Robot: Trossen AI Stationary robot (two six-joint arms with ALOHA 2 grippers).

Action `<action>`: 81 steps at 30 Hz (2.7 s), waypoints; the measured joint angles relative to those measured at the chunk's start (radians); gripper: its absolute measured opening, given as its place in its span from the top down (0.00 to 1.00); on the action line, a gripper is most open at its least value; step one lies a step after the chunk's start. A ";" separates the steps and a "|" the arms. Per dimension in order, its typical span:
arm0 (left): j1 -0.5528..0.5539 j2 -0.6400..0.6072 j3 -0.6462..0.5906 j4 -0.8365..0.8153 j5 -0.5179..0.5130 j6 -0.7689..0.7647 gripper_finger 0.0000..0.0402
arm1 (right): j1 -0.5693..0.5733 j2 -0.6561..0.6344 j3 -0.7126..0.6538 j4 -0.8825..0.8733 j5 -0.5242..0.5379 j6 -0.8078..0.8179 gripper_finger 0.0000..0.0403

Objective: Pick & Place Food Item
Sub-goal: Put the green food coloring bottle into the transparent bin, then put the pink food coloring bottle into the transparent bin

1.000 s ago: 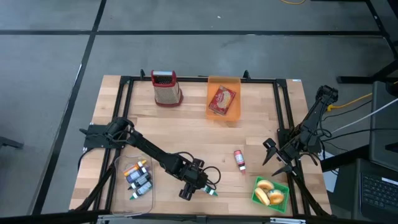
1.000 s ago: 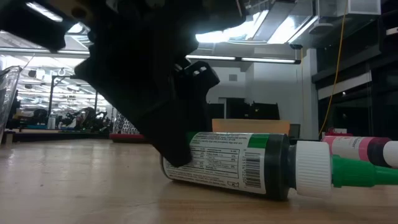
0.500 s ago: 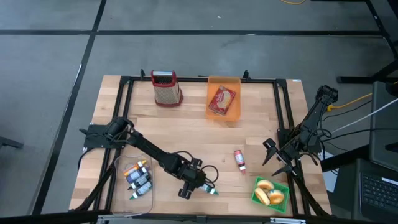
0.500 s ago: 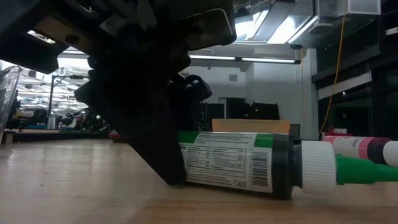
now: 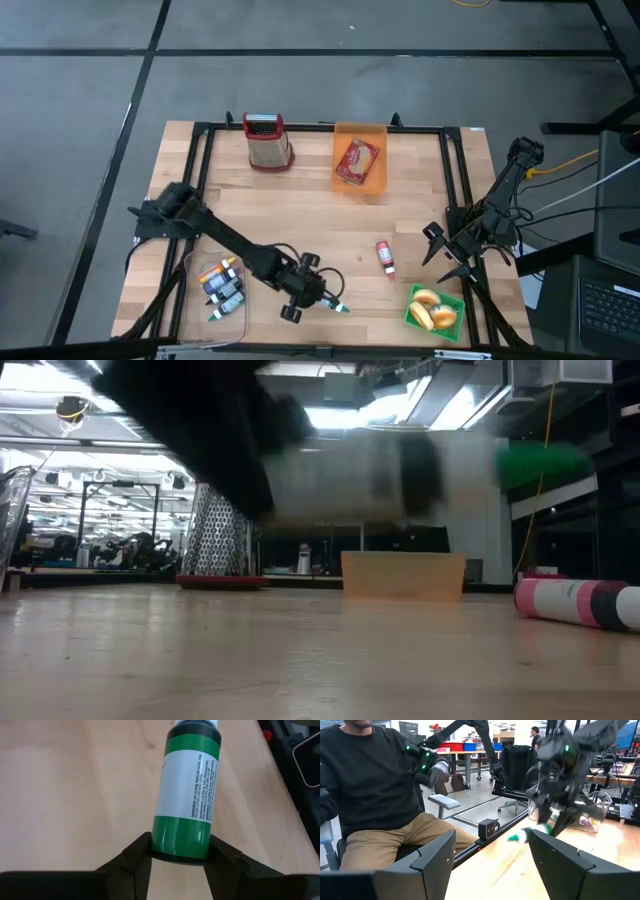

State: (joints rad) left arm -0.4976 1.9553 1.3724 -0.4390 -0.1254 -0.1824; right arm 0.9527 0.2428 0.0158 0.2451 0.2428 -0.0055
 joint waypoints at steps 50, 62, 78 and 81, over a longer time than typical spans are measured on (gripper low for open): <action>-0.845 -0.419 -0.433 -0.581 -0.282 -1.866 0.43 | 0.000 0.000 0.000 0.000 0.003 -0.025 0.37; -0.624 -0.448 -0.243 -0.664 -0.578 -1.286 0.43 | 0.000 0.000 0.000 0.001 0.003 -0.024 0.37; 0.090 -0.290 -0.182 -0.091 -0.251 0.140 0.47 | 0.000 0.000 0.000 0.001 0.003 -0.004 0.37; 0.179 -0.217 -0.178 0.034 -0.188 0.295 0.47 | 0.000 0.000 0.000 0.002 0.003 -0.002 0.37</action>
State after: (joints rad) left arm -0.3191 1.7386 1.1945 -0.4049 -0.3133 0.1126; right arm 0.9527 0.2427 0.0158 0.2466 0.2462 -0.0076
